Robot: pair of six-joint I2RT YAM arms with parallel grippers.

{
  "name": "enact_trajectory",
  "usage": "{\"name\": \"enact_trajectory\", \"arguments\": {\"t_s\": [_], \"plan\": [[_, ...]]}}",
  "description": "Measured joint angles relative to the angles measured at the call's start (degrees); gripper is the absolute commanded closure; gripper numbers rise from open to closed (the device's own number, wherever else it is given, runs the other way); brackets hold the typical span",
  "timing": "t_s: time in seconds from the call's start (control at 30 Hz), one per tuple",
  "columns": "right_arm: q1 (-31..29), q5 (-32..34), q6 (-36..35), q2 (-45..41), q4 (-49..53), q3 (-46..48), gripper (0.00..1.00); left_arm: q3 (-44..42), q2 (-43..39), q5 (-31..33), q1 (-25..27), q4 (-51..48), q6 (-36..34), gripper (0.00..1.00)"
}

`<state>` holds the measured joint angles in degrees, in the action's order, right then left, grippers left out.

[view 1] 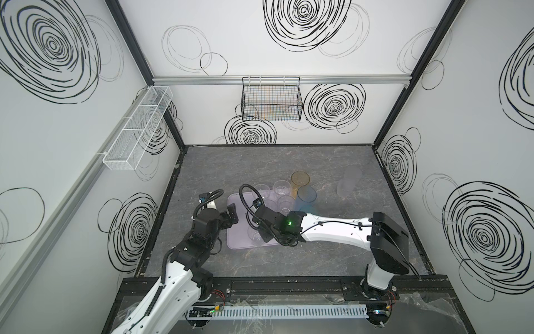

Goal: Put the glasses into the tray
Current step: 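Lift the clear glass with the right gripper and carry it over the tray, then lower the clear glass onto the tray and open the right gripper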

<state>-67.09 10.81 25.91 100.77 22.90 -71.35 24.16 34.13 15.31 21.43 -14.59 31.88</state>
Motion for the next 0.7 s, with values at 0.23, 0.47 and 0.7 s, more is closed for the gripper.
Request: {"name": "enact_trajectory", "arguments": {"t_s": [0.23,0.47,0.7], "plan": [[0.2,3.7,-0.3,-0.1,0.2,1.2,0.98,-1.2,1.7,0.4,4.2,2.2,2.1,0.00],[0.7,5.1,-0.3,-0.4,1.0,1.8,0.80,-1.6,3.2,1.9,7.4,3.1,2.9,0.01],[0.8,5.0,-0.7,-1.2,4.3,0.6,0.63,-1.6,3.3,3.0,7.6,3.2,2.8,0.01]]}}
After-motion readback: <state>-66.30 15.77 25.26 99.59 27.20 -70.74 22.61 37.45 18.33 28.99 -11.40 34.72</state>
